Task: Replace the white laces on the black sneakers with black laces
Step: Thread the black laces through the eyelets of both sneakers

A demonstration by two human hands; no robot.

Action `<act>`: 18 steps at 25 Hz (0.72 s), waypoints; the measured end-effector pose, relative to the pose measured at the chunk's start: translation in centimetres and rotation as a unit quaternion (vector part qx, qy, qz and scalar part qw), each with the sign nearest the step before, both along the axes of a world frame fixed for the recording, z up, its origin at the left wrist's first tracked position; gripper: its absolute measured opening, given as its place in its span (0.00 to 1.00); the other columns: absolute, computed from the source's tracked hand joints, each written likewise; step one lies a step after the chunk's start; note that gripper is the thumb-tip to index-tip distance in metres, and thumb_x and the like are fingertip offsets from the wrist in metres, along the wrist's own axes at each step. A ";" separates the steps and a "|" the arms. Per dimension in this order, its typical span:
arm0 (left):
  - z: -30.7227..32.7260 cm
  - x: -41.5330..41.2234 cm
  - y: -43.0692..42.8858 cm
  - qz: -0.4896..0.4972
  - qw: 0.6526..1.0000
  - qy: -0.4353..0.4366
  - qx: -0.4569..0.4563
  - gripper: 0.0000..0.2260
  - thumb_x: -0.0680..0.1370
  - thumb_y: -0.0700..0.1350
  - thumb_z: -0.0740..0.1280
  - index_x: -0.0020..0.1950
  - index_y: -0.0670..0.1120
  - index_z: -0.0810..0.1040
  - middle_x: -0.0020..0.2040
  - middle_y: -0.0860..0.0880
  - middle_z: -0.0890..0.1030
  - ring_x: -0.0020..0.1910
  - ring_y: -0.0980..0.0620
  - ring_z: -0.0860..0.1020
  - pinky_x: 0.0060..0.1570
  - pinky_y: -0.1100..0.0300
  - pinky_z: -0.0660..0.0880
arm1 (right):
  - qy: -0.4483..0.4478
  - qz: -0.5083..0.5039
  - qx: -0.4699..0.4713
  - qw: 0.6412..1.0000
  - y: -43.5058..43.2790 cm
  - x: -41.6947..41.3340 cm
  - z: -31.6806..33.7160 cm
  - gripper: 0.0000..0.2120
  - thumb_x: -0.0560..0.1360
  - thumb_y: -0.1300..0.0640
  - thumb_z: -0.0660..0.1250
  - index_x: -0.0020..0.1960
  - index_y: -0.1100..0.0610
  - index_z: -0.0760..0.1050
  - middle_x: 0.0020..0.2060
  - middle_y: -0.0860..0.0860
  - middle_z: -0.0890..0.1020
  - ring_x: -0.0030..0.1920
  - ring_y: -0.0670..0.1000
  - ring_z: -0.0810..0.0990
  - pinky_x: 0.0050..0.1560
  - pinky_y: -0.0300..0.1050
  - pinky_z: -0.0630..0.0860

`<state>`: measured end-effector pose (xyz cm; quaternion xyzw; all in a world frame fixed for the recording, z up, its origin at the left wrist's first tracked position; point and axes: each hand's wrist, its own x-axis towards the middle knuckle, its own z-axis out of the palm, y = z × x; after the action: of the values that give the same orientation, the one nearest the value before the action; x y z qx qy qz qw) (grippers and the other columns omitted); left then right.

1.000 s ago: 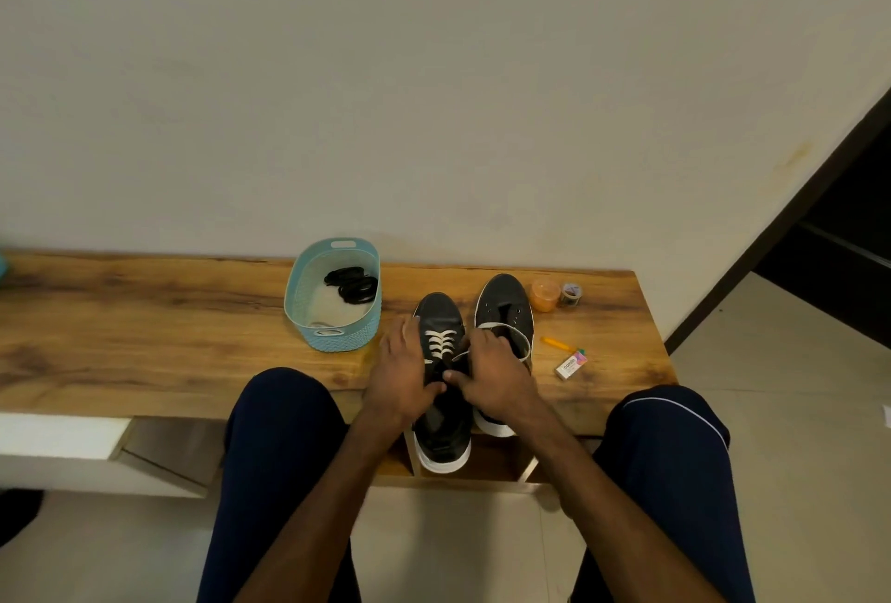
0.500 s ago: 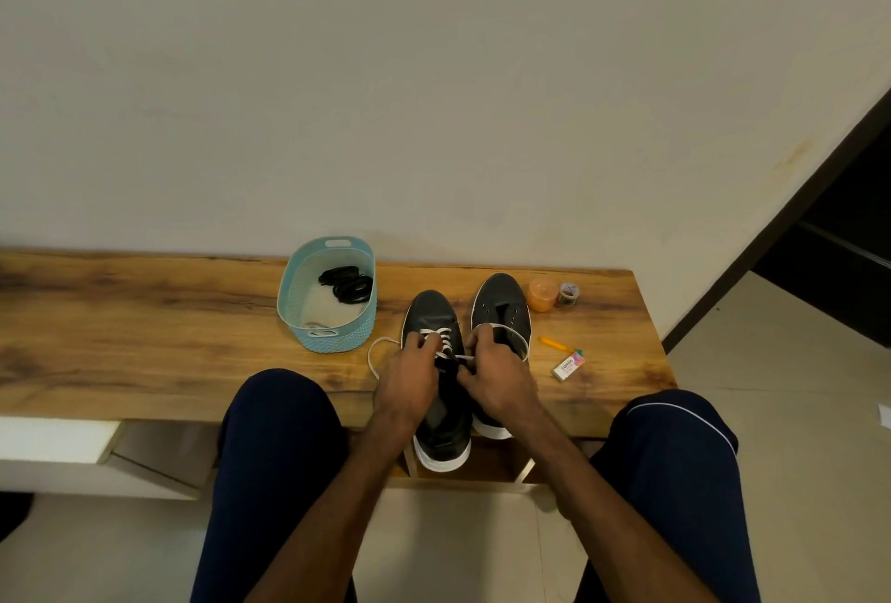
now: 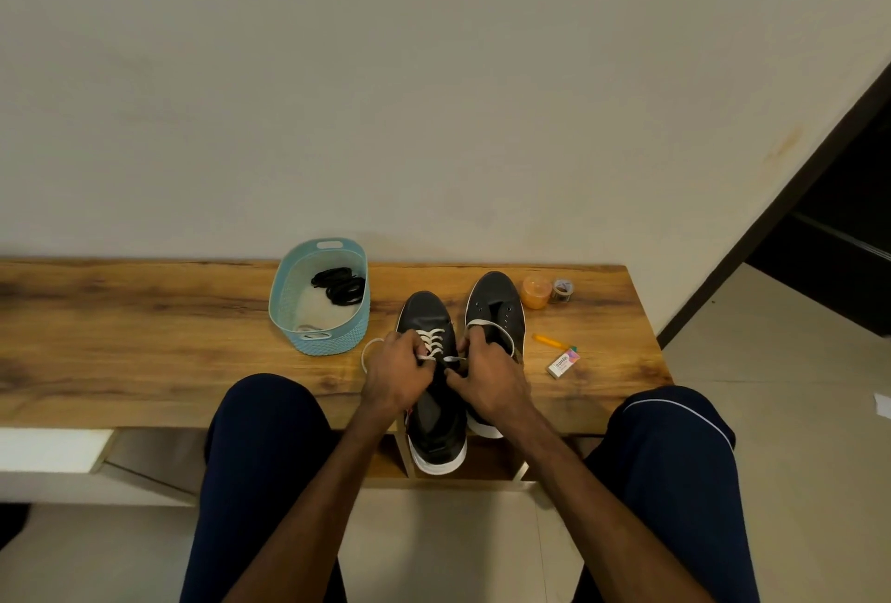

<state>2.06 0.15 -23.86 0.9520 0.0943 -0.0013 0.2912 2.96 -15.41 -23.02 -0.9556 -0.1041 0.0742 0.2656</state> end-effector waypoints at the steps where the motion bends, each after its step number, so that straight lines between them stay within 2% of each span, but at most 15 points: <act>1: -0.1 0.0 -0.1 -0.007 1.000 0.004 0.019 0.05 0.75 0.47 0.70 0.46 0.51 0.74 0.48 0.51 0.74 0.44 0.53 0.73 0.39 0.62 0.66 | 0.001 0.000 -0.005 1.000 0.0 0.0 0.0 0.18 0.74 0.49 0.71 0.56 0.49 0.64 0.44 0.48 0.79 0.43 0.50 0.80 0.43 0.51 0.79; 3: -0.1 0.1 -0.1 0.027 0.999 0.021 -0.040 0.06 0.76 0.49 0.68 0.44 0.49 0.75 0.45 0.51 0.77 0.44 0.51 0.75 0.39 0.58 0.70 | -0.002 0.000 -0.010 1.000 0.0 -0.1 -0.1 0.18 0.74 0.49 0.71 0.57 0.49 0.64 0.45 0.49 0.80 0.44 0.52 0.81 0.43 0.50 0.79; 4: 0.2 0.2 -0.1 0.083 0.985 0.048 -0.146 0.06 0.78 0.49 0.67 0.45 0.47 0.77 0.45 0.50 0.79 0.45 0.49 0.78 0.41 0.55 0.75 | -0.005 -0.002 -0.011 1.000 -0.1 -0.1 -0.2 0.18 0.74 0.50 0.71 0.57 0.49 0.64 0.46 0.49 0.80 0.45 0.52 0.81 0.43 0.50 0.79; 5: 0.7 0.3 0.0 0.152 0.941 0.080 -0.293 0.07 0.79 0.48 0.66 0.48 0.46 0.79 0.47 0.48 0.80 0.48 0.46 0.79 0.45 0.50 0.78 | -0.006 -0.005 -0.009 1.000 -0.2 0.0 -0.2 0.18 0.74 0.49 0.71 0.58 0.49 0.65 0.46 0.49 0.81 0.45 0.51 0.81 0.43 0.49 0.79; 6: 1.3 0.4 0.1 0.218 0.869 0.105 -0.431 0.08 0.80 0.48 0.64 0.51 0.44 0.79 0.50 0.46 0.81 0.51 0.44 0.79 0.47 0.46 0.79 | -0.004 -0.008 -0.005 1.000 -0.2 0.0 -0.2 0.18 0.75 0.49 0.71 0.58 0.50 0.66 0.47 0.49 0.82 0.45 0.51 0.81 0.43 0.48 0.79; 7: 1.6 0.3 0.2 0.265 0.816 0.105 -0.504 0.08 0.81 0.46 0.63 0.52 0.43 0.78 0.52 0.45 0.81 0.52 0.42 0.79 0.46 0.44 0.78 | -0.002 -0.010 0.000 1.000 -0.2 0.0 -0.1 0.18 0.75 0.49 0.71 0.59 0.50 0.66 0.47 0.49 0.82 0.46 0.51 0.82 0.43 0.48 0.79; 8: 2.1 0.1 0.3 0.287 0.797 0.104 -0.522 0.07 0.81 0.44 0.61 0.53 0.43 0.78 0.54 0.44 0.81 0.52 0.42 0.79 0.45 0.44 0.78 | -0.001 -0.011 0.003 1.000 -0.2 0.0 -0.1 0.18 0.75 0.49 0.71 0.59 0.50 0.66 0.47 0.49 0.82 0.46 0.51 0.82 0.44 0.48 0.79; 9: 2.2 0.1 0.6 0.274 0.830 0.092 -0.477 0.07 0.81 0.41 0.61 0.54 0.43 0.77 0.56 0.44 0.80 0.53 0.42 0.79 0.47 0.44 0.78 | -0.001 -0.011 0.006 1.000 -0.2 0.0 0.0 0.18 0.75 0.49 0.71 0.59 0.50 0.66 0.47 0.49 0.82 0.46 0.51 0.82 0.46 0.49 0.80; 10: 2.1 0.0 0.8 0.205 0.909 0.069 -0.357 0.08 0.80 0.40 0.62 0.57 0.44 0.77 0.59 0.44 0.79 0.54 0.43 0.79 0.51 0.44 0.78 | -0.003 -0.011 0.008 1.000 -0.2 0.0 0.0 0.18 0.75 0.49 0.71 0.59 0.51 0.66 0.47 0.49 0.82 0.46 0.51 0.82 0.46 0.50 0.80; 11: 2.0 -0.4 0.9 0.101 0.980 0.052 -0.161 0.13 0.78 0.40 0.64 0.62 0.46 0.75 0.62 0.45 0.77 0.57 0.45 0.77 0.55 0.45 0.77 | -0.005 -0.010 0.008 1.000 -0.2 0.0 0.0 0.17 0.76 0.50 0.70 0.59 0.51 0.66 0.47 0.50 0.82 0.46 0.52 0.82 0.46 0.50 0.80; 12: 1.8 -0.8 0.9 0.011 0.999 0.030 0.009 0.18 0.75 0.42 0.67 0.65 0.49 0.73 0.65 0.48 0.74 0.60 0.46 0.75 0.59 0.47 0.74 | -0.007 -0.007 0.006 1.000 -0.2 0.0 0.0 0.17 0.76 0.50 0.70 0.59 0.52 0.66 0.46 0.50 0.82 0.46 0.52 0.82 0.44 0.49 0.78; 13: 1.6 -1.0 0.6 -0.051 0.993 -0.003 0.110 0.21 0.74 0.45 0.68 0.67 0.51 0.71 0.66 0.50 0.72 0.62 0.48 0.74 0.61 0.48 0.72 | -0.008 -0.004 0.004 1.000 -0.2 0.0 0.0 0.17 0.76 0.50 0.70 0.59 0.52 0.66 0.47 0.51 0.82 0.46 0.53 0.82 0.43 0.47 0.77; 14: 1.6 -1.3 0.1 -0.085 0.984 -0.031 0.154 0.21 0.74 0.49 0.68 0.67 0.52 0.70 0.65 0.52 0.72 0.62 0.49 0.73 0.61 0.49 0.70 | -0.009 -0.002 0.002 1.000 -0.3 0.1 0.0 0.18 0.76 0.50 0.70 0.59 0.52 0.66 0.47 0.52 0.82 0.47 0.54 0.82 0.43 0.47 0.77; 16: 1.7 -1.0 -0.6 -0.101 0.974 -0.031 0.199 0.16 0.78 0.53 0.66 0.64 0.53 0.72 0.62 0.52 0.75 0.58 0.50 0.76 0.57 0.52 0.72 | -0.012 0.001 -0.001 1.000 -0.3 0.0 0.1 0.18 0.76 0.50 0.70 0.60 0.53 0.66 0.48 0.52 0.82 0.48 0.54 0.82 0.47 0.50 0.79; 18: 1.7 -0.9 -0.9 -0.106 0.969 -0.025 0.223 0.11 0.81 0.53 0.63 0.60 0.51 0.74 0.58 0.52 0.77 0.53 0.50 0.78 0.49 0.55 0.74 | -0.016 0.000 -0.004 1.000 -0.4 -0.1 0.1 0.17 0.76 0.50 0.69 0.60 0.53 0.66 0.48 0.52 0.83 0.48 0.54 0.82 0.48 0.50 0.79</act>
<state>1.19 -0.76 -22.20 0.9972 -0.0168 0.0122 0.0723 2.81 -15.77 -22.89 -0.9577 -0.1078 0.0595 0.2599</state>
